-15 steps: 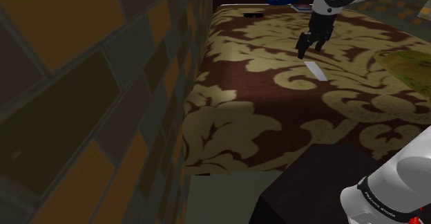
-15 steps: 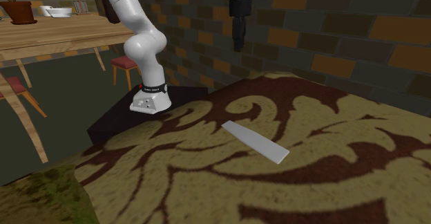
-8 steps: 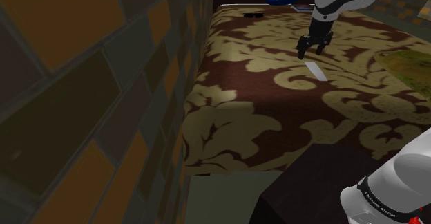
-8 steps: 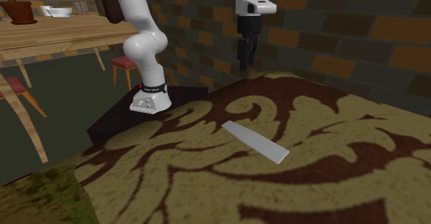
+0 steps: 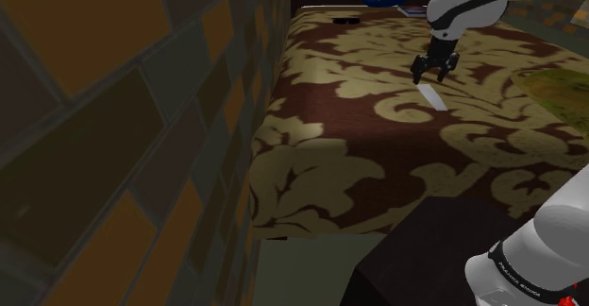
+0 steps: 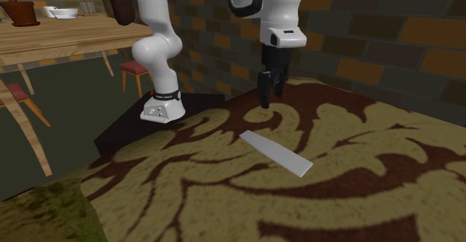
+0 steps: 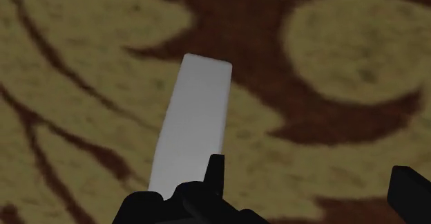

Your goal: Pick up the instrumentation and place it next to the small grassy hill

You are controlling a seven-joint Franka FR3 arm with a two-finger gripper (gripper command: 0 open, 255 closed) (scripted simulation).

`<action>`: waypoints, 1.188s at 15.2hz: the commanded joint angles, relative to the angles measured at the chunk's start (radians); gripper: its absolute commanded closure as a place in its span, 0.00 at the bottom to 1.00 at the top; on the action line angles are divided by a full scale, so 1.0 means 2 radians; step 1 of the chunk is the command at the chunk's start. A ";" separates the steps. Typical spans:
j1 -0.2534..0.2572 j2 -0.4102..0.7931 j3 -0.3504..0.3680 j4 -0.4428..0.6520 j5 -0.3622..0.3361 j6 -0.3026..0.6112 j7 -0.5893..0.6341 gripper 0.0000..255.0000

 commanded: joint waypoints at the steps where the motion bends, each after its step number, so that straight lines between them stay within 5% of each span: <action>1: -0.011 0.030 -0.008 0.020 0.016 0.005 -0.004 0.00; 8: -0.058 0.133 -0.026 0.096 0.075 0.011 -0.017 0.00; 18: -0.062 0.158 -0.020 0.078 0.088 0.053 -0.025 0.00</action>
